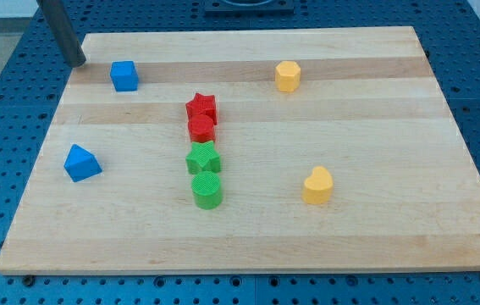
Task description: Push the blue cube into yellow hexagon
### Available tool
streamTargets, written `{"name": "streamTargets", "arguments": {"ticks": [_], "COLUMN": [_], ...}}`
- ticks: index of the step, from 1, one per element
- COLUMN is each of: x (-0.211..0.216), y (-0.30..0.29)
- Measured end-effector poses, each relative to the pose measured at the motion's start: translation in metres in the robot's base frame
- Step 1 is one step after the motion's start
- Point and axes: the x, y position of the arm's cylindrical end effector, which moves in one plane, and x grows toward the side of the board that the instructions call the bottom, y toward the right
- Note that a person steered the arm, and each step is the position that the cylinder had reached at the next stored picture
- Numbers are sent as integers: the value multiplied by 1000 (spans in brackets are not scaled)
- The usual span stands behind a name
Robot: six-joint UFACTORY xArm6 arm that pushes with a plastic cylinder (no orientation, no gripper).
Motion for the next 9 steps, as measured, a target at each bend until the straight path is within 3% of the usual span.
{"name": "streamTargets", "arguments": {"ticks": [1,2,6,9], "x": [-2,7,46,24], "y": [2,44,57,193]}}
